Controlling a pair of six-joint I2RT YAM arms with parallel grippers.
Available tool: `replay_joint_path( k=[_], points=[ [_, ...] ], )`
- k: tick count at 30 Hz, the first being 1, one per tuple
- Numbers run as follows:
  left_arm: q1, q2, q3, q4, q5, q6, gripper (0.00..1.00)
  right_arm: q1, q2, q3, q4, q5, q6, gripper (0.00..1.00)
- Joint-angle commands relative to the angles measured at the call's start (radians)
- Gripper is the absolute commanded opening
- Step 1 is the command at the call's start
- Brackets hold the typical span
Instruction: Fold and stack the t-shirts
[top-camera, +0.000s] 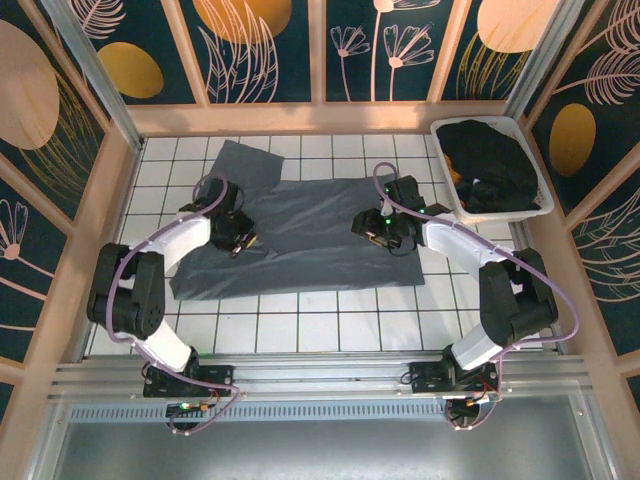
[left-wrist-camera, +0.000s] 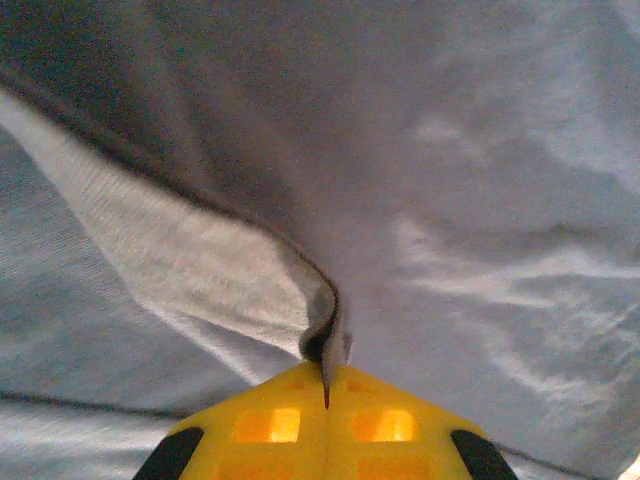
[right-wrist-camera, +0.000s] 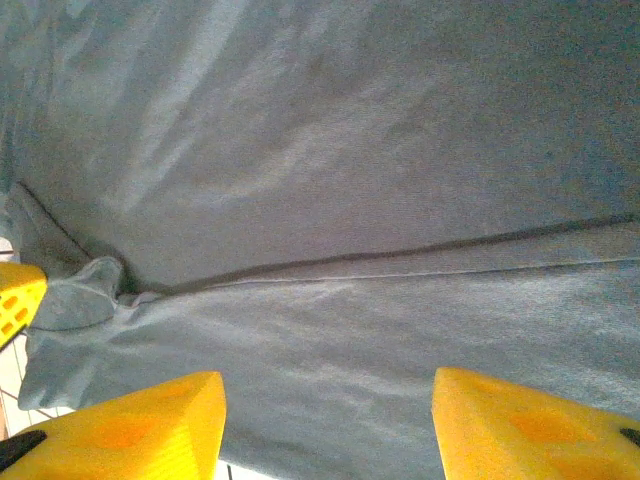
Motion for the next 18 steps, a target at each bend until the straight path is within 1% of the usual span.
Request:
replay_joint_path(
  k=[1,10,13,18],
  points=[
    [-0.023,0.077,0.083,-0.073,-0.042,0.085,0.0,-0.001,-0.021,0.012,0.003,0.009,0.006,0.57],
    [-0.069,0.208,0.236,-0.135,-0.088,0.217,0.0,-0.007,-0.036,-0.016,0.003,-0.001,0.01,0.57],
    [-0.08,0.231,0.254,-0.153,-0.101,0.235,0.0,-0.01,-0.037,-0.023,0.006,-0.005,0.01,0.57],
    [-0.083,0.234,0.251,-0.129,-0.099,0.239,0.0,-0.012,-0.033,-0.024,0.008,-0.009,0.009,0.57]
  ],
)
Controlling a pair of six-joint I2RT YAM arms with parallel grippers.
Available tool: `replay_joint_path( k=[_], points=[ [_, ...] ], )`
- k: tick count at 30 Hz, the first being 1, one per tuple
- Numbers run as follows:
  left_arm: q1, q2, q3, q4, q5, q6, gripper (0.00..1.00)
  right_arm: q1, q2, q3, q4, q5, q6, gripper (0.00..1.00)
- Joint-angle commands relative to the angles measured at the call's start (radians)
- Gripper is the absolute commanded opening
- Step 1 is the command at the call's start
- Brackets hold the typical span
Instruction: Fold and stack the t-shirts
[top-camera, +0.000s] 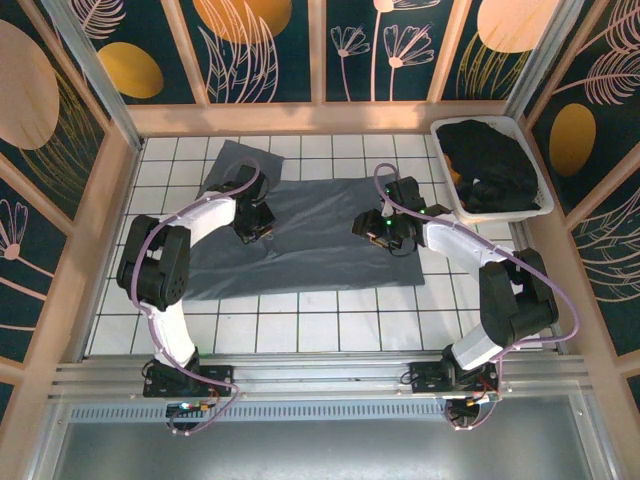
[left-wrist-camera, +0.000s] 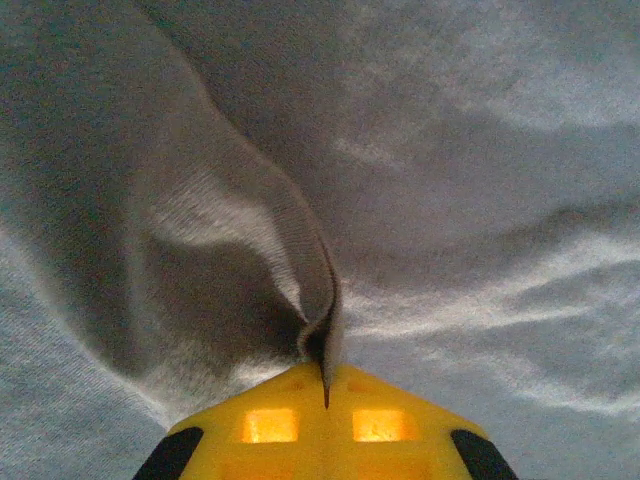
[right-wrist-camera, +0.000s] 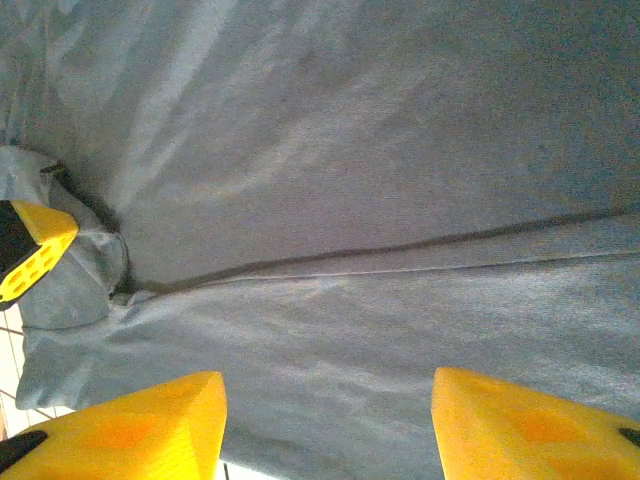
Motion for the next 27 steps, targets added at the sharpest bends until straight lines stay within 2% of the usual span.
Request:
replay_joint_path(
  k=[1,19,20,22,24,27],
  points=[
    [-0.003,0.015,0.026,-0.024,-0.023,0.033,0.0,-0.008,-0.03,-0.014,0.009,-0.008,0.01,0.57],
    [-0.004,0.065,0.093,-0.005,-0.039,0.049,0.02,-0.013,-0.032,-0.051,0.014,-0.001,0.015,0.58],
    [-0.004,0.066,0.099,-0.007,-0.042,0.052,0.17,-0.014,-0.034,-0.056,0.013,0.006,0.015,0.58],
    [-0.003,0.058,0.119,-0.037,-0.071,0.065,0.55,-0.02,-0.042,-0.076,0.004,0.036,0.013,0.58],
    [0.003,0.039,0.121,-0.069,-0.1,0.077,0.59,-0.036,-0.055,-0.108,0.002,0.06,0.015,0.58],
    [0.046,-0.02,0.043,-0.073,-0.085,0.065,0.55,-0.071,-0.076,-0.164,0.008,0.078,0.021,0.58]
  ],
)
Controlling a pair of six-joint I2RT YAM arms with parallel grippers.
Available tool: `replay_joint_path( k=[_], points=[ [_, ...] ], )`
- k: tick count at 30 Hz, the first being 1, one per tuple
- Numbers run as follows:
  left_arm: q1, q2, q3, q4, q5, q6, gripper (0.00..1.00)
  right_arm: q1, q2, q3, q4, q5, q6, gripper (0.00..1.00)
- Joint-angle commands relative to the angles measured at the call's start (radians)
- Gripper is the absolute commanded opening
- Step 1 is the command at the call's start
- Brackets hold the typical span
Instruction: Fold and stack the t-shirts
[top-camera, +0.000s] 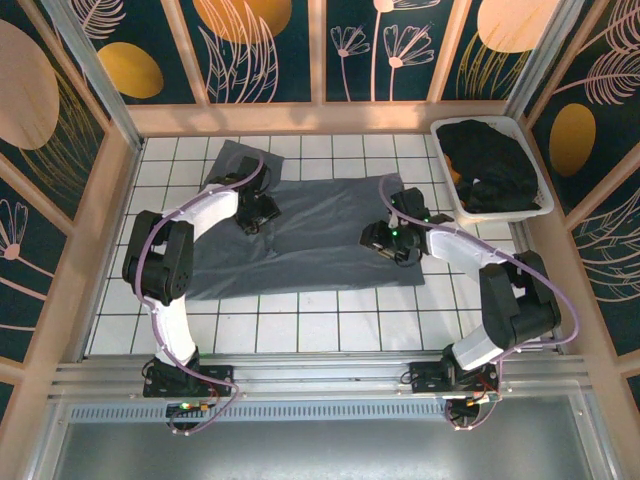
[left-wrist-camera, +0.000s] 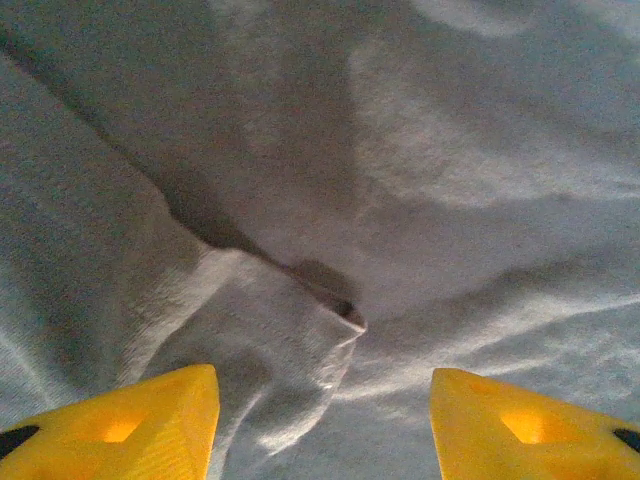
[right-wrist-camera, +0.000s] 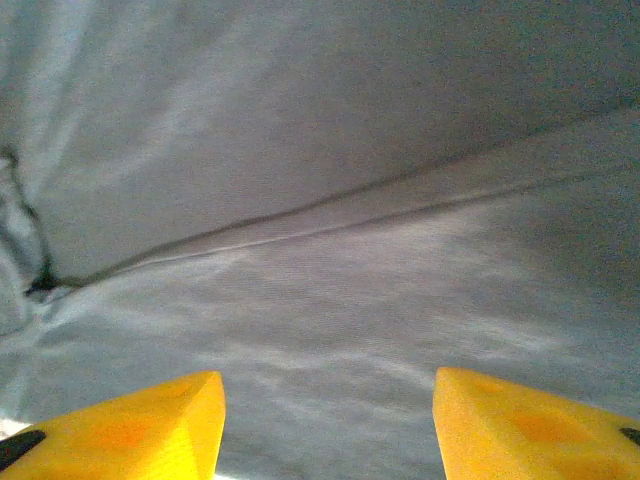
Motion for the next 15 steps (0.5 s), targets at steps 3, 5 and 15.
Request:
replay_joint_path(
  k=[3,5,15],
  points=[
    [0.108,-0.14,-0.179,-0.018,-0.005,-0.004,0.44,-0.058,-0.045,-0.082,0.006,0.061,0.015,0.57],
    [0.161,-0.173,-0.25,-0.005,0.0,-0.003,0.37,-0.07,-0.031,-0.096,0.003,0.07,0.011,0.56],
    [0.265,-0.206,-0.486,0.014,-0.045,-0.026,0.3,-0.061,0.081,-0.129,-0.142,0.167,0.021,0.51]
  ],
)
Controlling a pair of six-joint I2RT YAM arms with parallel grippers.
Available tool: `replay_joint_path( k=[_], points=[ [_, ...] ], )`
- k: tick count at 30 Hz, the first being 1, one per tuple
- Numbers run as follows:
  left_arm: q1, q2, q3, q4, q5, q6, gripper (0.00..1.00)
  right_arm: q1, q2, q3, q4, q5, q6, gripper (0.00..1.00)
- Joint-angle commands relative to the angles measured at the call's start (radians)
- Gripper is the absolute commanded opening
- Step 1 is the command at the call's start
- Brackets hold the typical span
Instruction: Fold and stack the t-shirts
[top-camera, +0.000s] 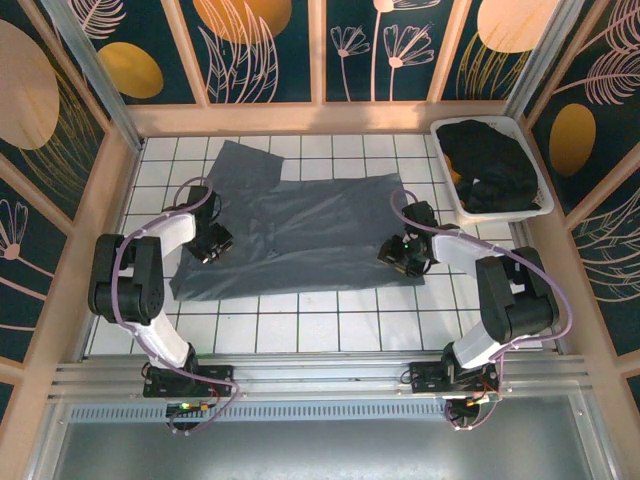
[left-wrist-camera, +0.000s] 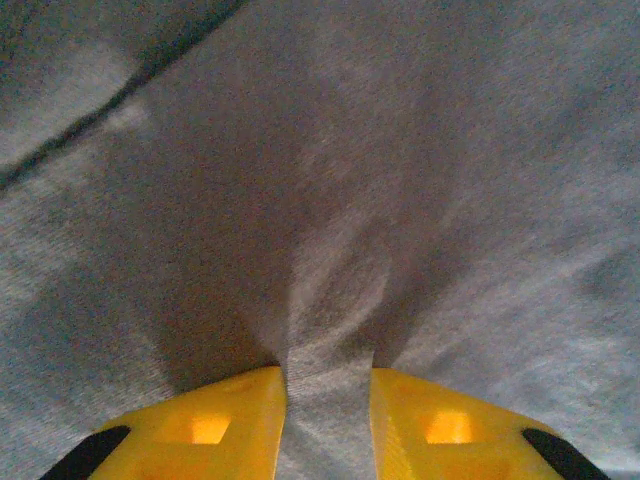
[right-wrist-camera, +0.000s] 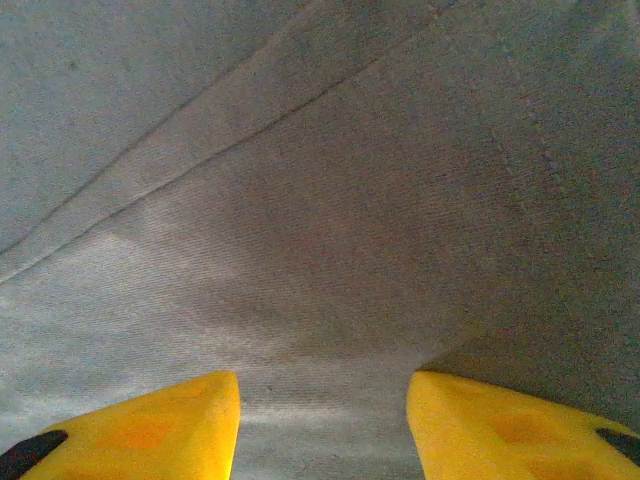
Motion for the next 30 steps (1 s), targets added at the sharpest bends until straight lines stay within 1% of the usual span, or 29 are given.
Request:
replay_joint_path(
  k=[1,4,8,13,17,21,23,25,30],
  points=[
    [0.021,-0.009,-0.118,-0.048,-0.053,-0.028,0.3,0.011,0.028,-0.047,-0.149,0.08,0.02,0.51],
    [0.036,-0.077,-0.192,-0.052,-0.081,-0.04,0.3,0.023,-0.017,-0.081,-0.201,0.072,0.032,0.51],
    [0.054,-0.135,-0.229,-0.083,-0.119,-0.024,0.3,0.043,-0.083,-0.115,-0.254,0.023,0.05,0.51],
    [0.071,-0.161,-0.218,-0.126,-0.148,-0.002,0.31,0.061,-0.146,-0.13,-0.309,-0.053,0.087,0.51],
    [0.074,-0.164,-0.17,-0.145,-0.145,-0.015,0.31,0.058,-0.187,-0.085,-0.329,-0.042,0.091,0.52],
    [0.075,-0.127,0.004,-0.174,-0.118,-0.025,0.39,0.059,-0.207,0.079,-0.299,0.044,0.039,0.55],
    [0.075,-0.072,0.152,-0.185,-0.127,-0.016,0.43,0.057,-0.19,0.16,-0.258,0.072,0.001,0.57],
    [0.074,0.033,0.309,-0.202,-0.145,0.005,0.46,0.051,-0.147,0.229,-0.203,0.09,-0.036,0.57],
    [0.077,0.335,0.709,-0.257,-0.188,0.057,0.45,0.016,0.01,0.399,-0.098,0.059,-0.069,0.56]
  ],
)
